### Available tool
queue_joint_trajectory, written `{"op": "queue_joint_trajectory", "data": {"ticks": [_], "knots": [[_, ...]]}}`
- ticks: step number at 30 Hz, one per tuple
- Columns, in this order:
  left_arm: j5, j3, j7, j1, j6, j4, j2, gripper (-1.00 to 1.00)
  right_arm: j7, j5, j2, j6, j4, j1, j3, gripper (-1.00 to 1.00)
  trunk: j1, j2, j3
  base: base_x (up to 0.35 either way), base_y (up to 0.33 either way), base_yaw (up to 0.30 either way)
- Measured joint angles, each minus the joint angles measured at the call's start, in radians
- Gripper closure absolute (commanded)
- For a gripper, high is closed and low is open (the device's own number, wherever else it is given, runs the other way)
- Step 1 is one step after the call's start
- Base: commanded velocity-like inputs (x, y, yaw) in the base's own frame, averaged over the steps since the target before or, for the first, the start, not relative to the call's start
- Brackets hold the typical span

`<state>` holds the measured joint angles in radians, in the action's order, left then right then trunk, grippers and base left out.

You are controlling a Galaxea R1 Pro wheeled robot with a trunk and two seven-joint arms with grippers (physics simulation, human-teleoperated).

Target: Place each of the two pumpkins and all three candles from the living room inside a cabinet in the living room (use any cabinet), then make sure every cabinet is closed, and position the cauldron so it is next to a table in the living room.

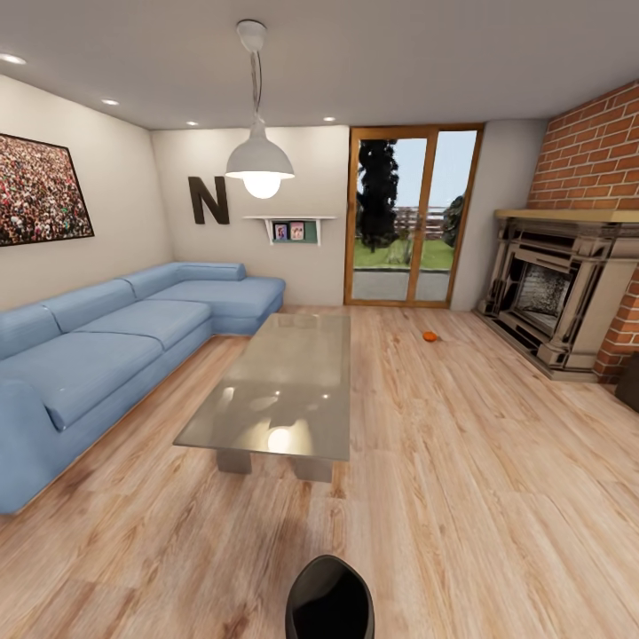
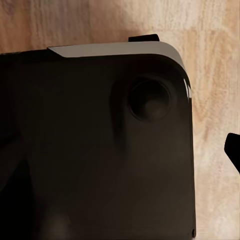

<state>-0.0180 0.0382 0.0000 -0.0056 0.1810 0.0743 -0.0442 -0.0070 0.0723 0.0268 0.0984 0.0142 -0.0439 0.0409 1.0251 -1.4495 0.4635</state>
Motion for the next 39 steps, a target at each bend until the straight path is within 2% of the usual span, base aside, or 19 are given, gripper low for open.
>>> {"op": "queue_joint_trajectory", "data": {"ticks": [4,7,8,13,15,19,26,27,30,32,33,35,36,37,39], "knots": [[-0.003,0.000,0.000,0.000,0.008,0.000,0.001,-1.00,-0.001,0.001,-0.005,0.000,0.001,0.000,0.000,-1.00,0.000,0.000,0.000,0.000,0.000,0.000],[-0.003,0.000,0.000,0.000,0.044,0.000,0.001,-1.00,-0.001,0.008,-0.005,0.022,-0.001,0.000,0.002,-1.00,0.000,0.000,0.000,0.000,0.000,0.000],[-0.003,-0.001,0.000,0.000,0.063,0.000,0.001,-1.00,-0.001,0.013,-0.003,0.052,-0.001,0.000,0.003,-1.00,0.000,0.000,0.000,0.000,0.000,0.000],[-0.004,-0.002,-0.003,0.000,0.130,0.014,0.008,-1.00,0.002,0.073,0.002,0.316,0.009,0.001,0.004,-1.00,0.000,0.000,0.000,0.000,0.000,0.000],[-0.004,-0.003,-0.005,0.001,0.169,0.039,0.012,-1.00,0.001,0.083,0.002,0.368,0.014,0.001,0.003,-1.00,0.000,0.000,0.000,0.000,0.000,0.000],[-0.001,-0.004,-0.006,0.009,0.208,0.139,0.026,-1.00,-0.005,0.088,0.002,0.400,0.013,0.001,-0.001,-1.00,0.000,0.000,0.000,0.000,0.000,0.000],[0.003,-0.002,-0.005,0.012,0.200,0.290,0.055,-1.00,-0.038,0.089,0.002,0.409,0.009,0.000,-0.001,-1.00,0.000,0.000,0.000,0.000,0.000,0.000],[0.006,-0.002,-0.005,0.013,0.178,0.327,0.060,-1.00,-0.040,0.089,0.002,0.408,0.008,0.000,-0.001,-1.00,0.000,0.000,0.000,0.000,0.000,0.000],[0.009,-0.004,-0.005,0.019,0.049,0.448,0.068,-1.00,-0.045,0.089,0.002,0.407,0.001,0.000,-0.001,-1.00,0.000,0.000,0.000,0.000,0.000,0.000],[0.010,-0.003,-0.006,0.041,-0.108,0.589,0.072,-1.00,-0.046,0.088,0.002,0.405,-0.022,0.000,-0.001,-1.00,0.000,0.000,0.000,0.000,0.000,0.000],[0.011,-0.003,-0.006,0.048,-0.151,0.629,0.072,-1.00,-0.046,0.089,0.002,0.404,-0.034,0.000,0.000,-1.00,0.000,0.000,0.000,0.000,0.000,0.000],[0.019,-0.002,-0.006,0.067,-0.296,0.773,0.074,-1.00,-0.047,0.088,0.002,0.382,-0.101,0.000,0.001,-1.00,0.000,0.000,0.000,0.000,0.000,0.000],[0.022,-0.002,-0.007,0.070,-0.331,0.808,0.075,-1.00,-0.048,0.089,0.002,0.369,-0.124,0.000,0.002,-1.00,0.000,0.000,0.000,0.000,0.000,0.000],[0.028,-0.002,-0.007,0.075,-0.388,0.863,0.076,-1.00,-0.050,0.087,0.001,0.331,-0.176,0.000,0.003,-1.00,0.000,0.000,0.000,0.000,0.000,0.000],[0.038,-0.001,-0.007,0.079,-0.467,0.944,0.078,-1.00,-0.062,0.084,0.000,0.194,-0.317,-0.001,0.004,-1.00,0.000,0.000,0.000,0.000,0.000,0.000]]}}
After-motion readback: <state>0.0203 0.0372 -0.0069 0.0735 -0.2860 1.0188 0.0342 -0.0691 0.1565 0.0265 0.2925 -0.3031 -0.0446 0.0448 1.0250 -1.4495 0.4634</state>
